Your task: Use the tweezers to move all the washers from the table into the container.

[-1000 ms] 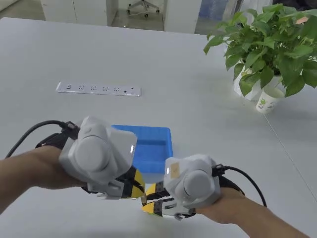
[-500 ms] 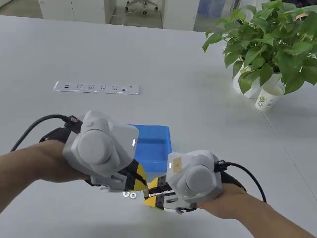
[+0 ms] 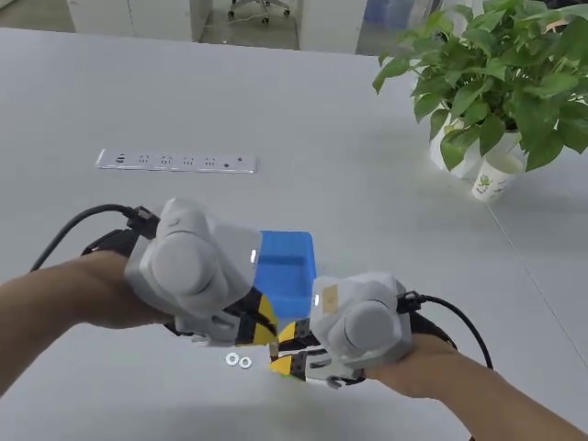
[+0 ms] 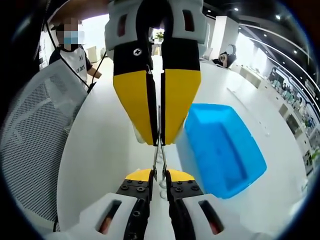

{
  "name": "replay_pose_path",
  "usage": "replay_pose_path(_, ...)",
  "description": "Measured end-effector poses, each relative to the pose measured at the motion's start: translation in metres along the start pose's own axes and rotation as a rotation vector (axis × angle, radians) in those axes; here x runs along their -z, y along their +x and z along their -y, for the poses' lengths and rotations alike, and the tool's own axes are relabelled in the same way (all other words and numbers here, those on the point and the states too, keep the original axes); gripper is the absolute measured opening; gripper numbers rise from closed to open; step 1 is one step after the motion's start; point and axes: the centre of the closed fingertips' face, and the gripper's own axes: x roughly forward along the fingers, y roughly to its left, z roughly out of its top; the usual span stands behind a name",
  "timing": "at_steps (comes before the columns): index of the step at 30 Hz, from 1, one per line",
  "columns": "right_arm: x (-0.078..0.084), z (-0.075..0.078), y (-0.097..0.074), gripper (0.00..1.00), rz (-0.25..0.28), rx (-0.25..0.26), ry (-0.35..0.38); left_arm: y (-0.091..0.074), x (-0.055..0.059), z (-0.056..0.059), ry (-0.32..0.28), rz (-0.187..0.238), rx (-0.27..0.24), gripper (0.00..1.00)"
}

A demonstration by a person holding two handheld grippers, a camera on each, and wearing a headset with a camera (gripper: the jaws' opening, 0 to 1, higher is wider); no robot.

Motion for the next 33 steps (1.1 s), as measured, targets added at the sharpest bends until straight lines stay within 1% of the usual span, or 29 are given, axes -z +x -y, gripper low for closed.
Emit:
replay_pose_path(11,0.0067,0.0025,0.001,0.13,-0.008,0.005,0.011,0.0068,0.0012,-0.0032,0.009,-0.005,0.017,0.06)
replay_pose_path(12,0.0071,0.0027,0.0012,0.13,-0.008,0.005,0.011,0.007,-0.0001,-0.0035,0.006,0.002,0.018,0.06)
replay_pose_path(21,0.0081,0.0038,0.0021,0.13,-0.007,0.006,0.019,0.008,-0.0007,-0.0061,0.002,0.011,0.022,0.06)
replay_pose_path(28,0.0088,0.0028,0.0025,0.11,-0.008,-0.003,0.053,0.0085,-0.0016,-0.0061,-0.001,0.018,0.029,0.06)
replay_pose_path(29,0.0089,0.0027,0.0024,0.11,-0.008,-0.005,0.07,0.0086,-0.0017,-0.0058,-0.002,0.019,0.032,0.06)
replay_pose_path(33,0.0084,0.0026,0.0022,0.11,-0.004,-0.006,0.077,0.0088,-0.0019,-0.006,-0.004,0.021,0.032,0.06)
